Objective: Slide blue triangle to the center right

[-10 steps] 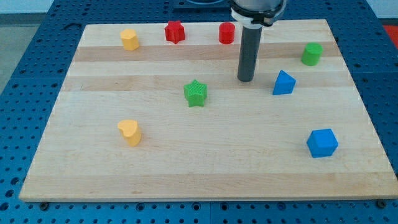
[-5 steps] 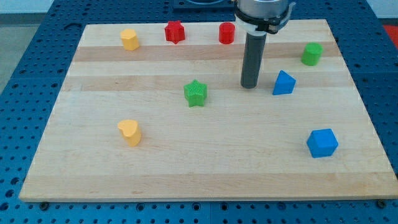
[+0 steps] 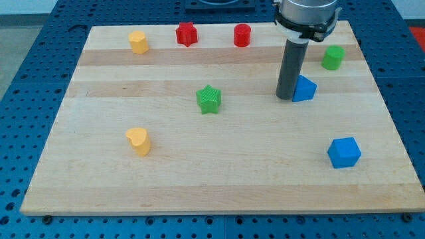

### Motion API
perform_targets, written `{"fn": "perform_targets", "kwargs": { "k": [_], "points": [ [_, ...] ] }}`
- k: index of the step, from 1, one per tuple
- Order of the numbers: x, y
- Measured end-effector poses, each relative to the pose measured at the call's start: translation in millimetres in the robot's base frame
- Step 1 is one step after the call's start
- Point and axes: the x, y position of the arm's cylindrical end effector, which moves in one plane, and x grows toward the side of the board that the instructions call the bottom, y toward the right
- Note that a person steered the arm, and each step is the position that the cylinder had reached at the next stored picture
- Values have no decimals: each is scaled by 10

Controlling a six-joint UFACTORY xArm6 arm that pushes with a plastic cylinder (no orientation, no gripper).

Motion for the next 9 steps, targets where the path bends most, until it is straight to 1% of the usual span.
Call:
{"fn": "perform_targets", "kwargs": {
  "k": [3,9],
  "points": [
    [0,123],
    [37,750]
  ]
}}
